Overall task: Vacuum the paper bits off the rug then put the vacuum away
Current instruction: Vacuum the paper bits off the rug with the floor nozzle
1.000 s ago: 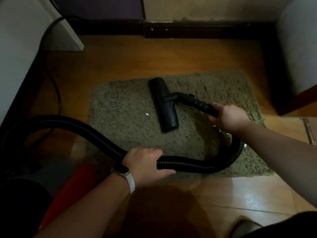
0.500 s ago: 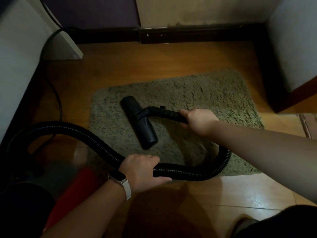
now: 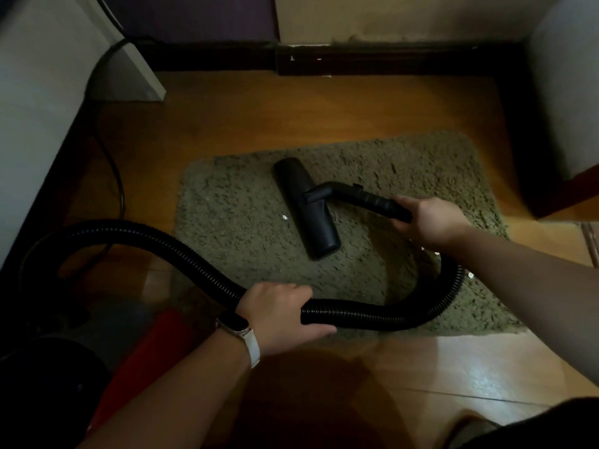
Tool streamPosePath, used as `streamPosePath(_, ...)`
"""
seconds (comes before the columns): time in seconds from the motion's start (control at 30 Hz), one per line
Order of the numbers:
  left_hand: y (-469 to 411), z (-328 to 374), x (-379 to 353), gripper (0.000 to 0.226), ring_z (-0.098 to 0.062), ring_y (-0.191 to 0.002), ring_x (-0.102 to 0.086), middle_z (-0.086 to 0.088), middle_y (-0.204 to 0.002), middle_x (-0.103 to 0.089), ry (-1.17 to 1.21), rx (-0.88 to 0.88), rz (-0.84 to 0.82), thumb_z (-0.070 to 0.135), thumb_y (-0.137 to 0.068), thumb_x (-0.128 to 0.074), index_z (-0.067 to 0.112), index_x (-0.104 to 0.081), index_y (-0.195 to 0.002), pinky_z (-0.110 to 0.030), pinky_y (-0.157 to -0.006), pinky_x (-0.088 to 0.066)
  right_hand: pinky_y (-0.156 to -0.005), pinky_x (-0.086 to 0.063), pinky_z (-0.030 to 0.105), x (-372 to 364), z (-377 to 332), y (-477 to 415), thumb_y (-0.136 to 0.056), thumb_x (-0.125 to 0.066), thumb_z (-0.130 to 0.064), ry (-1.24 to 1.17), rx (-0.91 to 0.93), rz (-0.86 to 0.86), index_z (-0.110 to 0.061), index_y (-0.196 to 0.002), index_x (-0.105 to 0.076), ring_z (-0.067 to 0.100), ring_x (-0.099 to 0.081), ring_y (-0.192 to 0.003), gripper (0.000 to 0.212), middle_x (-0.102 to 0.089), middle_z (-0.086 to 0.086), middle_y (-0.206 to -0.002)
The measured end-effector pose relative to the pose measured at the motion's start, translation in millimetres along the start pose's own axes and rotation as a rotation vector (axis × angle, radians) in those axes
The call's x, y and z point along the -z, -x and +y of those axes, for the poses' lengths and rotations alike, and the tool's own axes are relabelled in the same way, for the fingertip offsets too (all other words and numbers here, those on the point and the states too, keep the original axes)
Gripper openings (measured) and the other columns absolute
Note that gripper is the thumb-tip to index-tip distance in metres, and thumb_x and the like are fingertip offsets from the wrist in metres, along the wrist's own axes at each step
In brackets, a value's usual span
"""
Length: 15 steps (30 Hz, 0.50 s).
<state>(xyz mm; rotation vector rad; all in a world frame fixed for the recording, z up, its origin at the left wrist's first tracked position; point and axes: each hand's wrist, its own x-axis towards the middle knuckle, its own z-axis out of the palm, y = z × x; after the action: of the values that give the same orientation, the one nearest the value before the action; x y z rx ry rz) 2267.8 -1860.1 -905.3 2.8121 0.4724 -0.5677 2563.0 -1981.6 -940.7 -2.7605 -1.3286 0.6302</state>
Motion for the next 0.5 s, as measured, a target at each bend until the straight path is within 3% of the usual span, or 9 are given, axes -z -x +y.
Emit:
streamPosePath(0.17,-2,-1,-2,0.051,-0.009,-0.071,-0.047,0.015,-0.079,-0.048,-0.005,-0.001,-0.006,0.083,-0.078,-0.038,0.033,-0.041,-0.085,-0.027,-0.067,-0.037,-0.059,-0.052,0.030,4,-4,-1,-0.097,-0.054,-0.046,0.036,0.020,-0.008,-0.030,-0.150,-0.037,0.015,-0.061,-0.069,0.058,-0.062,-0.004,-0.090)
streamPosePath(0.37,1,-6,-5,0.053,-0.009,-0.081,-0.058,0.015,-0.083,-0.050,0.000,-0.028,-0.028,0.083,-0.078,-0.038,0.033,-0.048,-0.091,-0.027,-0.072,-0.045,-0.055,-0.056,0.033,9,-54,-13,-0.100,-0.049,-0.043,0.162,0.170,-0.067,-0.030,-0.146,-0.039,0.012,-0.060,-0.063,0.049,-0.059,-0.007,-0.082)
streamPosePath(0.5,3,-8,-9,0.053,-0.009,-0.082,-0.059,0.016,-0.082,-0.048,0.005,-0.035,-0.033,0.083,-0.077,-0.039,0.033,-0.047,-0.089,-0.027,-0.071,-0.043,-0.051,-0.048,0.030,1,-69,-18,-0.100,-0.048,-0.041,0.183,0.215,-0.097,-0.027,-0.139,-0.042,0.010,-0.054,-0.061,0.042,-0.053,-0.008,-0.078)
